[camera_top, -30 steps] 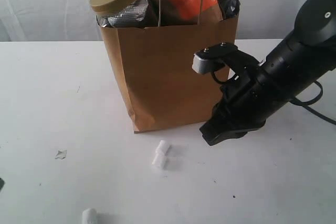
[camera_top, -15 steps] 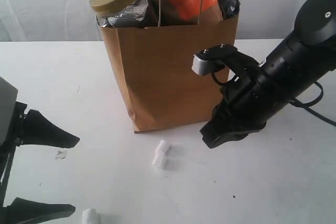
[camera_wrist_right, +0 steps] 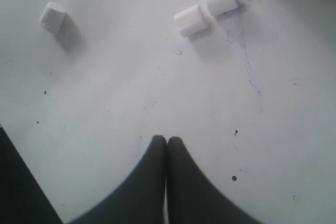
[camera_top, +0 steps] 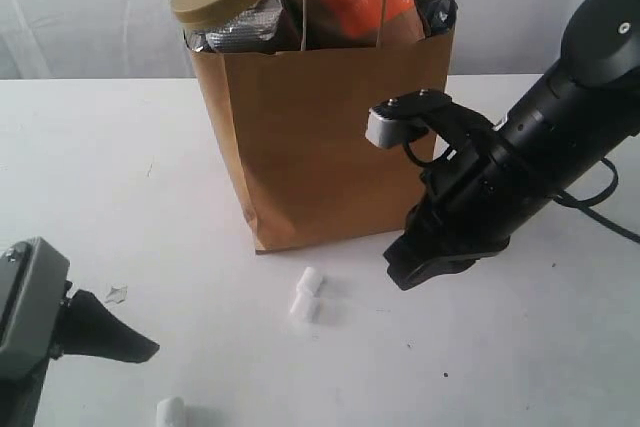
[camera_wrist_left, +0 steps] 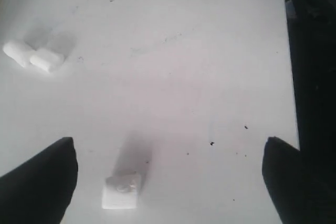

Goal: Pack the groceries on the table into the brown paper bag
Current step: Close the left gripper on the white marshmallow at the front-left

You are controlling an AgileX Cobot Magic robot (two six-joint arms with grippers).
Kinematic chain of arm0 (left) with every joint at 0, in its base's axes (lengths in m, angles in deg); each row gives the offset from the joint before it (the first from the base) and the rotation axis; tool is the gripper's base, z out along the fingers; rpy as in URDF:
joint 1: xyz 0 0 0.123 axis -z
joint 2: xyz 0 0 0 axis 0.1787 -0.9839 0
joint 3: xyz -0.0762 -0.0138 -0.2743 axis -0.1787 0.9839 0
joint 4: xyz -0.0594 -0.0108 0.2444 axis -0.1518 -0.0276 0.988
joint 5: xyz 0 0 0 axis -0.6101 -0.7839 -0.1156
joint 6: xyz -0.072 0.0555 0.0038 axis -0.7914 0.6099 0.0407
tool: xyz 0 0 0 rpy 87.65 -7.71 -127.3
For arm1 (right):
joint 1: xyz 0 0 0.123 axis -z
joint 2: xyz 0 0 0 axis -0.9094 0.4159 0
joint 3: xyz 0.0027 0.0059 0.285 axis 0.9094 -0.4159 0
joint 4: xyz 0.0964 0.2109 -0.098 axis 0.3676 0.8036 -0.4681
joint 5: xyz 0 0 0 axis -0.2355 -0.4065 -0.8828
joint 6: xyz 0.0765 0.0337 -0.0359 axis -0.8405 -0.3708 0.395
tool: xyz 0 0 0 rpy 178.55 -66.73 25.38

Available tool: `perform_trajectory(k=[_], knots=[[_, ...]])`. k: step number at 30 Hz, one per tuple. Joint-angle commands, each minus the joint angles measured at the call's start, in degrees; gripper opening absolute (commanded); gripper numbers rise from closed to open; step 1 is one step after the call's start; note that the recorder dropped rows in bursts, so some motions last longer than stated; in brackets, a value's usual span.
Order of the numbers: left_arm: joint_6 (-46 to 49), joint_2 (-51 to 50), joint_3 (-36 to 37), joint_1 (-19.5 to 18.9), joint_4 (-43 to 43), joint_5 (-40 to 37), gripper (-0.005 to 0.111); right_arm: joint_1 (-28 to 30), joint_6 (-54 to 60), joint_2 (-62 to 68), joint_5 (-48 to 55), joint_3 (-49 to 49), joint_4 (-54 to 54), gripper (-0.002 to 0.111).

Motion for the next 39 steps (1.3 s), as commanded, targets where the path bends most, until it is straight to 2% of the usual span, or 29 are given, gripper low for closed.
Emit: perform_trajectory(k=[1,10,19,22,31,39], knots=[[9.2,-2.6,1.5,2.2,-2.8,8.3,0.094,-0.1,0.7,0.0,0.0,-0.1,0.2,0.0],[9.2,-12.4,0.3,2.6,-3.2,13.0,0.094,-0.1,0.7,0.0,-1.5,-0.1,0.2,0.0],[9.2,-18.9,-1.8,2.6,-2.6,12.8,0.094,-0.1,0.7,0.0,-0.2,-0.1,0.4,0.0],[9.2,-20.7,-2.7,3.8,-2.5,16.0,0.094,-0.1,0.7,0.0,-0.6,-0.1,0.4,0.0],[9.2,-24.5,-4.1,8.1,-2.6,18.9,0.094,-0.1,0.7,0.0,-1.8,-0.1,0.4,0.0],[9.2,-25.3,-4.1,8.4,-4.7,20.0,0.094,-0.1,0.7,0.0,-1.8,-0.1,0.4,0.0]])
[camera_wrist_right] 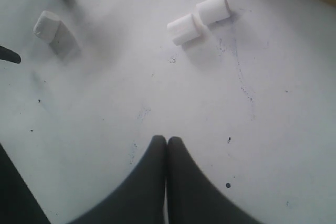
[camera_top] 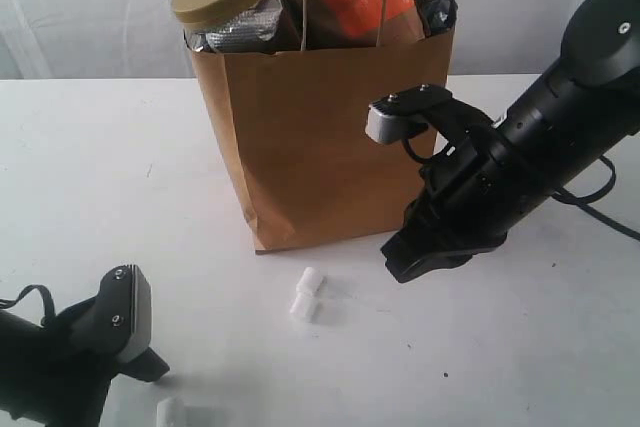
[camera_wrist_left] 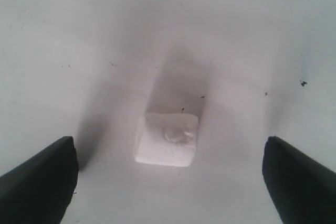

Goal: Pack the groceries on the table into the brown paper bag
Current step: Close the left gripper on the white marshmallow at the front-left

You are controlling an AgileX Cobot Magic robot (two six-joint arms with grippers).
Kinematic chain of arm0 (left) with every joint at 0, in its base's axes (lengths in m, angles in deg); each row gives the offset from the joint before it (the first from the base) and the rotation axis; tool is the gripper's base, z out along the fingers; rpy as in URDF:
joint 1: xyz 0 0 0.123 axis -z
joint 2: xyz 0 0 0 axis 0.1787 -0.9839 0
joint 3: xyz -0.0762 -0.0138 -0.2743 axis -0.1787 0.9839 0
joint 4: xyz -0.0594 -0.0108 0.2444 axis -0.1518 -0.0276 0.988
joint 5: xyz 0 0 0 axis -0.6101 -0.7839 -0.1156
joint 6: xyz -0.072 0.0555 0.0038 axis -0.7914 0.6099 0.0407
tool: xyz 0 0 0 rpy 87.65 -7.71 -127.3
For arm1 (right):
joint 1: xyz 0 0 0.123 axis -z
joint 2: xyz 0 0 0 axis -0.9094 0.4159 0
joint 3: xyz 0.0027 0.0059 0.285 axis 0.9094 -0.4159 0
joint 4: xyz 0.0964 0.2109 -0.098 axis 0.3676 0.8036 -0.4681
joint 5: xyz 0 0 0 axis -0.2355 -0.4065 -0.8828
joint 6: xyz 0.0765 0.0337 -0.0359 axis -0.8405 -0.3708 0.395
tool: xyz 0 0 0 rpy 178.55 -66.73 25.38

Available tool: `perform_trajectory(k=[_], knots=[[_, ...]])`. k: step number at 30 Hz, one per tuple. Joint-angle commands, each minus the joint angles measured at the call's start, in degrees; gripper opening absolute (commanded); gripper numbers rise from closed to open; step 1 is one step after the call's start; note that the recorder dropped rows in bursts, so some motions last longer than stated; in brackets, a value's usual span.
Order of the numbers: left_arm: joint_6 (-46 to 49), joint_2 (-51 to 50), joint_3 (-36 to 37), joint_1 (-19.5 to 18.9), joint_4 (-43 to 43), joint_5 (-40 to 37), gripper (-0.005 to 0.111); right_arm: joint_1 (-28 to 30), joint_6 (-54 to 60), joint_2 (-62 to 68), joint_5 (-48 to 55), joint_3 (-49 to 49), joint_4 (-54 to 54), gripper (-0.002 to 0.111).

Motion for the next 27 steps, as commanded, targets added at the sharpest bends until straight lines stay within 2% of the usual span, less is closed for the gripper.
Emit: perform_trajectory(k=[1,7,13,18,24,26,27], knots=[[9.2,-0.7,0.3,0.4,-0.6,0.9,0.093,-0.1,0.7,0.0,-0.1,-0.1,0.4,0.0],[9.2,-0.7,0.3,0.4,-0.7,1.3,0.079,-0.1,0.7,0.0,-0.1,-0.1,0.3,0.0],[9.2,-0.7,0.3,0.4,-0.7,1.2,0.077,-0.1,1.2,0.0,-0.4,-0.1,0.2,0.0],[9.2,-0.7,0.3,0.4,-0.7,0.4,0.059,-0.1,1.2,0.0,-0.4,-0.1,0.2,0.0],[9.2,-0.7,-0.9,3.6,-0.2,1.9,0.059,-0.1,1.2,0.0,-0.6,-0.1,0.2,0.0],[9.2,-0.7,-0.9,3.6,-0.2,1.9,0.054,-0.1,1.2,0.0,-0.6,-0.1,0.2,0.0],[9.2,-0.7,-0.9,3.6,-0.2,2.2,0.048,-0.1,1.2,0.0,-0.6,-0.1,0.2,0.0]])
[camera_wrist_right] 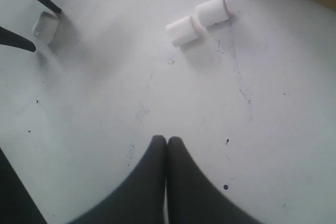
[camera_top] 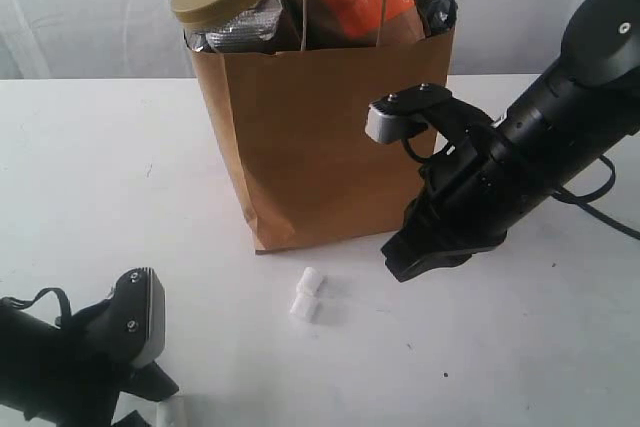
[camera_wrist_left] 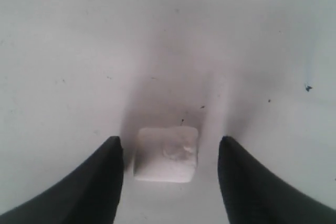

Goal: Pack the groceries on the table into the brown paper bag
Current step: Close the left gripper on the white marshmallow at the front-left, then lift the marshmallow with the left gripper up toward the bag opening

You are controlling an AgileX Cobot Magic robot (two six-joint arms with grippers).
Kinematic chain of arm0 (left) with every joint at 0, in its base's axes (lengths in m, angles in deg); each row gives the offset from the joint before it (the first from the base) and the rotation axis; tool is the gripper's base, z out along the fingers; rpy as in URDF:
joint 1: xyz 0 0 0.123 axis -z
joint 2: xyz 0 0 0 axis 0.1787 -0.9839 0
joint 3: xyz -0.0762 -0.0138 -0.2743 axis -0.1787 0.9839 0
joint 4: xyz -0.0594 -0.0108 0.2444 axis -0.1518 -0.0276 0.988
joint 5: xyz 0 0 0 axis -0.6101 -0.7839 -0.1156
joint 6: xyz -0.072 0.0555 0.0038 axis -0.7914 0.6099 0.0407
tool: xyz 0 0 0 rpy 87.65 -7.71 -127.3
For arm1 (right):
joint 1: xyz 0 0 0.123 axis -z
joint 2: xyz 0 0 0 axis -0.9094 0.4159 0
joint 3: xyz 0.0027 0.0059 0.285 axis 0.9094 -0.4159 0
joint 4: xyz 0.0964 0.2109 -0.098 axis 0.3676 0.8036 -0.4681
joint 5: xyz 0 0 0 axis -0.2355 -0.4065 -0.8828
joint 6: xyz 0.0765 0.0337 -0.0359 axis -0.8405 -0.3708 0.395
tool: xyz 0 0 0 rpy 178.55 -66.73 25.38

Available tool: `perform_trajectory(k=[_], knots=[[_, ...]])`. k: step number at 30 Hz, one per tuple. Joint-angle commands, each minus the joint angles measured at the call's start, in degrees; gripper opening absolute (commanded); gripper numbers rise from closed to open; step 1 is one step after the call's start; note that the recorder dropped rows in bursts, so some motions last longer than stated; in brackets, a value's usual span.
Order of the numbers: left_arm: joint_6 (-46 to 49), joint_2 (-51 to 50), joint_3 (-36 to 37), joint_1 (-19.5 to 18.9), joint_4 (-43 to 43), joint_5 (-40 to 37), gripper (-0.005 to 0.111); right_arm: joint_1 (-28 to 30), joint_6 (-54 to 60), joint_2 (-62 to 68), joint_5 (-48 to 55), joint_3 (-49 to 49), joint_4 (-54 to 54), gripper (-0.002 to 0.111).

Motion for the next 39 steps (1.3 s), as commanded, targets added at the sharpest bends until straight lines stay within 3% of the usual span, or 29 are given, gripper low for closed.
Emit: perform_trajectory(k=[1,2,3,4,7,12,14,17,20,24,27,30,32,34,39], knots=[[9.2,-0.1,0.0,0.4,0.2,0.6,0.033,-0.1,0.7,0.0,-0.3,-0.1,0.2,0.0],[9.2,-0.1,0.0,0.4,0.2,0.6,0.024,-0.1,0.7,0.0,-0.3,-0.1,0.2,0.0],[9.2,0.5,0.0,0.4,0.2,0.2,0.007,-0.1,0.7,0.0,-0.3,-0.1,0.2,0.0],[9.2,1.1,0.0,0.4,0.2,0.0,0.0,-0.1,0.7,0.0,-0.3,-0.1,0.2,0.0],[9.1,6.8,0.0,0.4,-2.3,-0.2,0.0,-0.1,-1.0,0.0,-1.4,-0.1,-8.1,0.0],[9.1,19.2,0.0,0.4,-7.3,6.3,0.0,0.4,-27.0,-0.8,0.6,-0.1,-42.3,0.0],[9.1,23.6,-0.1,0.4,-11.3,10.2,0.0,2.5,-32.9,-1.5,3.5,-0.1,-50.0,0.0],[9.1,27.6,-3.6,0.4,-13.0,14.1,0.0,10.5,-34.2,-3.4,3.8,-0.1,-50.6,0.0],[9.1,27.7,-9.0,0.4,-12.6,16.5,0.0,13.9,-34.2,-3.6,4.6,-0.1,-49.8,0.0],[9.1,25.4,-21.0,0.1,-12.2,17.8,0.0,14.6,-33.4,-3.6,7.8,-0.1,-44.5,0.0],[6.1,19.3,-30.7,-2.2,-13.5,17.8,0.0,14.6,-29.4,-3.6,8.9,-0.1,-37.7,0.0],[-1.6,14.4,-38.0,-5.6,-17.7,12.4,0.0,14.6,-29.4,-3.6,8.9,-0.1,-35.1,0.0],[-6.0,12.0,-41.9,-8.6,-23.5,3.3,0.0,14.6,-29.4,-3.6,8.9,-0.1,-33.4,0.0],[-6.9,9.9,-44.6,-11.1,-29.6,-5.7,0.0,14.6,-29.4,-3.6,8.9,-0.1,-32.7,0.0],[-2.9,3.7,-50.0,-13.7,-29.6,-19.0,0.0,14.6,-29.4,-3.6,9.0,-0.1,-31.8,0.0]])
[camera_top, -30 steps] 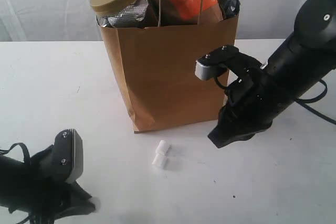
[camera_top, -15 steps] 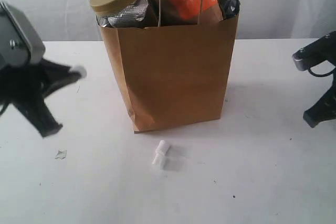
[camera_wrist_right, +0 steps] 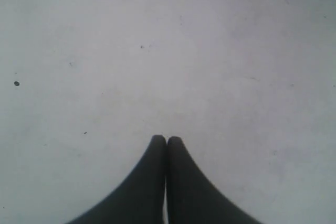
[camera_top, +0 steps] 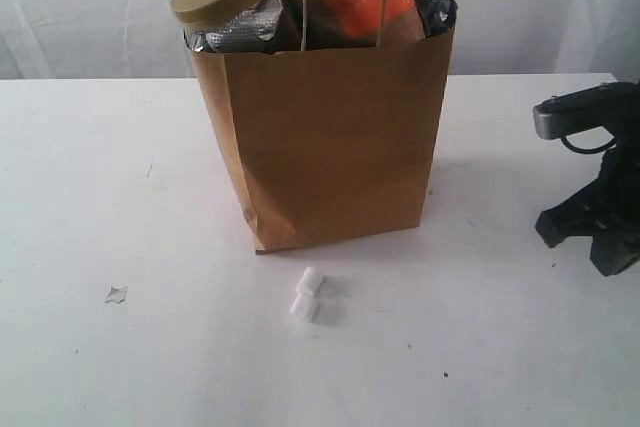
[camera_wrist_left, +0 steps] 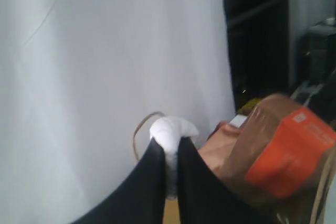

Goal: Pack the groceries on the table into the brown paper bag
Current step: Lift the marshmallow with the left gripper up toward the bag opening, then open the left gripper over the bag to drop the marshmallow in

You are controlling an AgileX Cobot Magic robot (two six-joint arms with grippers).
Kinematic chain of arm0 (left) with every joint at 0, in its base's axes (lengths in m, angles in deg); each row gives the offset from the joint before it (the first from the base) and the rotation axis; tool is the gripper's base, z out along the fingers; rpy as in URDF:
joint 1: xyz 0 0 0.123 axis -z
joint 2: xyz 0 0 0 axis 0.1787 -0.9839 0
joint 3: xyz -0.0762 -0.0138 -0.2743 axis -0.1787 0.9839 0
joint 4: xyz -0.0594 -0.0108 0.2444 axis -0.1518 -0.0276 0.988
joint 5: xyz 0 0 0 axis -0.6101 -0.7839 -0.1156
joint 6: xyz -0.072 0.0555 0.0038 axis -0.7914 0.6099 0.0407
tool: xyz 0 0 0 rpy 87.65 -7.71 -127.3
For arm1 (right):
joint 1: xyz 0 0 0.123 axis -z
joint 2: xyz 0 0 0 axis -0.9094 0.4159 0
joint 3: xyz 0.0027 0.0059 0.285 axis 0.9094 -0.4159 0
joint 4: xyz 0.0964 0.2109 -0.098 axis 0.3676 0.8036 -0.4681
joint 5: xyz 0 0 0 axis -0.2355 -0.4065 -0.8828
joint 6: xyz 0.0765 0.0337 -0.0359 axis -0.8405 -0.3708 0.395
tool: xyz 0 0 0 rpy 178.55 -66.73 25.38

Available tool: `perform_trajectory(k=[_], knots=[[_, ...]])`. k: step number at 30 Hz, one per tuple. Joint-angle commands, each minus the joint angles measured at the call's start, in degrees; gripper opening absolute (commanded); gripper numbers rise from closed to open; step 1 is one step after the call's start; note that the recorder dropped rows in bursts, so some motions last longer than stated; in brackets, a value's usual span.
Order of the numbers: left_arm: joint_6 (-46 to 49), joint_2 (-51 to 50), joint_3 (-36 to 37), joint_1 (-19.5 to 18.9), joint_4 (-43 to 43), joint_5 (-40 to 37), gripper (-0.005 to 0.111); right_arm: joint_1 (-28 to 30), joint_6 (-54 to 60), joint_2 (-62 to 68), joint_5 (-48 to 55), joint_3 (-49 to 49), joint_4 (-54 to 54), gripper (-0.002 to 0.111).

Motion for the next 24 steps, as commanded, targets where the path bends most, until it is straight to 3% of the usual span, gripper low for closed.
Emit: perform_trajectory(k=[1,6,16,21,24], knots=[[3.2,-5.7,-4.2,-1.7,-2.2,-14.2,0.0,0.4,0.6,-0.5,0.2,-0.1,1.1,0.0],[6.4,-11.0,-6.5,-1.7,-2.2,-24.3,0.0,0.4,0.6,-0.5,0.2,-0.1,2.8,0.0],[11.2,-15.5,-6.9,0.3,-2.2,-24.0,0.0,0.4,0.6,-0.5,0.0,-0.1,6.6,0.0],[14.3,-17.9,-10.1,4.2,-2.2,-22.6,0.014,0.4,0.6,-0.5,-0.1,-0.1,7.7,0.0],[14.3,-18.8,-13.0,6.4,-2.2,-15.1,0.024,0.4,0.7,-0.5,-0.1,-0.1,7.7,0.0]])
